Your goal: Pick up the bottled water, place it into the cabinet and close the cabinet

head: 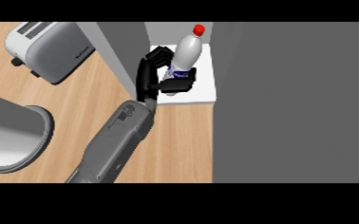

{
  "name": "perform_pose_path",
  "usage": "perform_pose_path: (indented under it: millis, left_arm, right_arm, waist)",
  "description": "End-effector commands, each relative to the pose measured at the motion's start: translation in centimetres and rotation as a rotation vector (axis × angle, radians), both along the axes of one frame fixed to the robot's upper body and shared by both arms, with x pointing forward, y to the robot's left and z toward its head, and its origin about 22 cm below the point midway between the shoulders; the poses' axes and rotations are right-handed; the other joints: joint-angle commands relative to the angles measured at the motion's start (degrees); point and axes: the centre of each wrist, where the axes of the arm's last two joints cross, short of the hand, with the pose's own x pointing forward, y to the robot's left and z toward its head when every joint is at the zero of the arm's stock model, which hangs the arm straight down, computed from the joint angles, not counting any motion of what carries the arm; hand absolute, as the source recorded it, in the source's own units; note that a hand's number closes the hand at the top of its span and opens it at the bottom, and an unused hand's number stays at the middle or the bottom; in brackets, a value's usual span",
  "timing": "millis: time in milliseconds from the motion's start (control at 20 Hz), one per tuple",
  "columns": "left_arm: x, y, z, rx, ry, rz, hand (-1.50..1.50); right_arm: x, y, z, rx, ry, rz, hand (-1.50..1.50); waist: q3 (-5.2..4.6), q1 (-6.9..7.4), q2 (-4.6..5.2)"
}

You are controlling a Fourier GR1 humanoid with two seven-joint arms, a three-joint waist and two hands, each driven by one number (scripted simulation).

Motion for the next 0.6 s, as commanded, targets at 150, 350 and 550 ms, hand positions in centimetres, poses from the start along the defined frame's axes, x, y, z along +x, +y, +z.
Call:
perform_pose_path:
  millis: [150, 350, 550]
  left_arm:
    - [2.7, 0.6, -0.2, 0.009, 0.026, 0.033, 1.50]
    - [4.0, 0.7, 0.3, 0.038, -0.014, 0.065, 1.50]
    - [4.9, 0.0, 0.9, 0.065, -0.012, 0.118, 1.50]
  right_arm:
    - [0.3, 1.6, 1.7, 0.082, -0.053, 0.034, -1.50]
    - [0.2, 1.5, 2.0, 0.081, -0.056, 0.071, -1.50]
    - [-0.1, 1.5, 2.3, 0.058, -0.059, 0.087, -1.50]
  waist:
    - [0.01, 0.03, 0.30]
    - [-0.03, -0.70, 0.61]
    - [-0.03, -2.00, 0.63]
